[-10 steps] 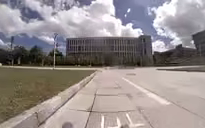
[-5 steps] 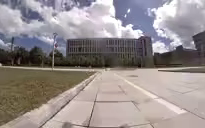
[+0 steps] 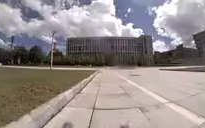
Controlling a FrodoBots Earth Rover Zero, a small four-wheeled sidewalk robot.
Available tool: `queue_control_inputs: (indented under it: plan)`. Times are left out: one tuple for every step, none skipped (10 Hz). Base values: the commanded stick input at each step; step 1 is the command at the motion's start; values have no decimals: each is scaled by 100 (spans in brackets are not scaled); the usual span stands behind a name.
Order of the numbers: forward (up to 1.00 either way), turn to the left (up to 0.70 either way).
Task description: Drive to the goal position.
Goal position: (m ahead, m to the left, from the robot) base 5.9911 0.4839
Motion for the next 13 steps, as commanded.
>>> queue_control_inputs:
  plan:
    - [70,0]
    - [70,0]
    - [70,0]
    - [70,0]
    - [70,0]
    - [70,0]
    - [70,0]
    - [70,0]
    - [70,0]
    - [70,0]
    - [70,0]
    - [70,0]
    - [70,0]
